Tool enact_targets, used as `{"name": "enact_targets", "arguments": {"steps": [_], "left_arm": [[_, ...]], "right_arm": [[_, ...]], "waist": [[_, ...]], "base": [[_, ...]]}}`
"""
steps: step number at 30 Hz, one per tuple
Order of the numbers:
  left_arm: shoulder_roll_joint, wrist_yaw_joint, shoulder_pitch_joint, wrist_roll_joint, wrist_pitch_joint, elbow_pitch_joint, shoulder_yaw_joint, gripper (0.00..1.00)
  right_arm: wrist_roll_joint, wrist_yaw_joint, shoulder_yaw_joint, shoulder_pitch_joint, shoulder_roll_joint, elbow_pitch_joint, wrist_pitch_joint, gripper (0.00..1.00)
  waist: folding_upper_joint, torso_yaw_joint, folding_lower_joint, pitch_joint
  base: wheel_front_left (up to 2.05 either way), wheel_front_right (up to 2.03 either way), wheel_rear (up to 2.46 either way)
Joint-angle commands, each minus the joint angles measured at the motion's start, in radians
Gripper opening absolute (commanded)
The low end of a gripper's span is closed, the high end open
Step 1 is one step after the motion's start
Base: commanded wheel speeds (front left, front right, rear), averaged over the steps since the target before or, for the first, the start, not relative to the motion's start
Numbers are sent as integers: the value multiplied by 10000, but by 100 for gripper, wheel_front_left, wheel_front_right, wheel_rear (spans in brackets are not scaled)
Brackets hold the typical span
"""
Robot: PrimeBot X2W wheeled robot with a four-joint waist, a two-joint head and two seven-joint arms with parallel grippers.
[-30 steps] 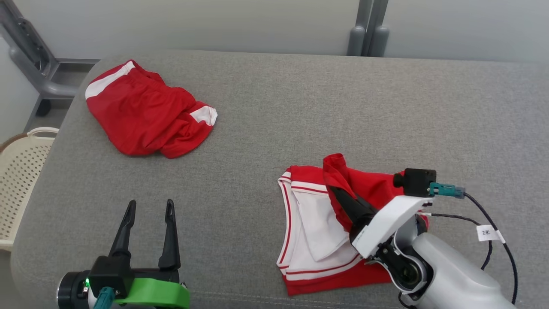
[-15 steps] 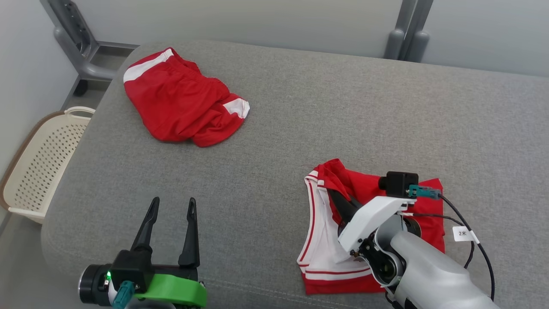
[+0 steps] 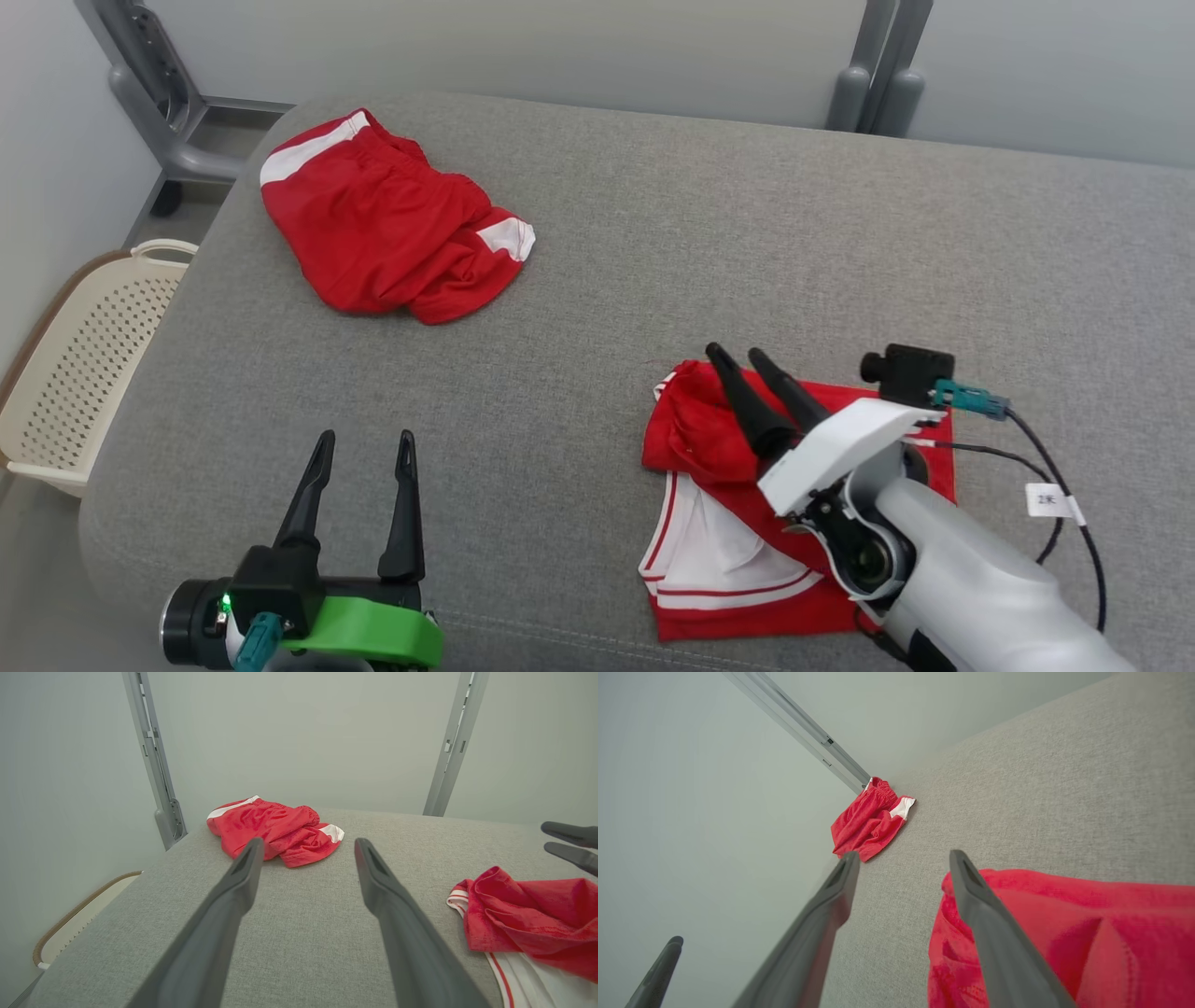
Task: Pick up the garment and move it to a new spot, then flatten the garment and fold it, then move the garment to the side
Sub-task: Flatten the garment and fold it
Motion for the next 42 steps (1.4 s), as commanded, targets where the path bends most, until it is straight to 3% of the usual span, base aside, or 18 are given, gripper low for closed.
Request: {"name": "enact_targets", "arguments": {"steps": [1, 8, 13, 19, 20, 23, 25, 26, 42], "left_arm": [[3, 39, 70, -29, -24, -32, 39, 100], [3, 43, 155, 58, -24, -169, 139, 100], [3, 35, 182, 87, -24, -246, 217, 100], [3, 31, 171, 119, -24, -263, 233, 100], [3, 31, 169, 120, -24, -263, 234, 100], [3, 8, 159, 129, -24, -258, 244, 100], [3, -6, 136, 133, -24, -260, 238, 100], [3, -11, 115, 136, -24, -258, 233, 100], [3, -173, -145, 292, -24, -175, 226, 100]], "right_arm": [[11, 0, -151, 217, -287, -251, -80, 100], [-1338, 0, -1989, 1263, -1320, -1779, -125, 100], [-2088, 0, -3119, 2076, -1584, -2270, -130, 100], [-3110, 0, -3664, 2818, -1721, -2189, -130, 100], [-3233, 0, -3702, 2910, -1662, -2124, -130, 93], [-3779, 0, -3755, 3033, -1570, -1834, -130, 42], [-3853, 0, -3749, 3082, -1345, -1560, -129, 25], [-4018, 0, -3688, 3043, -1342, -1416, -128, 0], [-5047, 0, -2534, 1485, -425, 1555, -127, 0]], "waist": [[0, -80, 0, -5], [0, -332, 0, 35], [0, -443, 0, 51], [0, -531, 0, 49], [0, -543, 0, 47], [0, -576, 0, 55], [0, -589, 0, 75], [0, -586, 0, 89], [0, -227, 0, 309]], "base": [[0, 0, 0], [0, 0, 0], [0, 0, 0], [0, 0, 0], [0, 0, 0], [0, 0, 0], [0, 0, 0], [0, 0, 0], [0, 0, 0]]}}
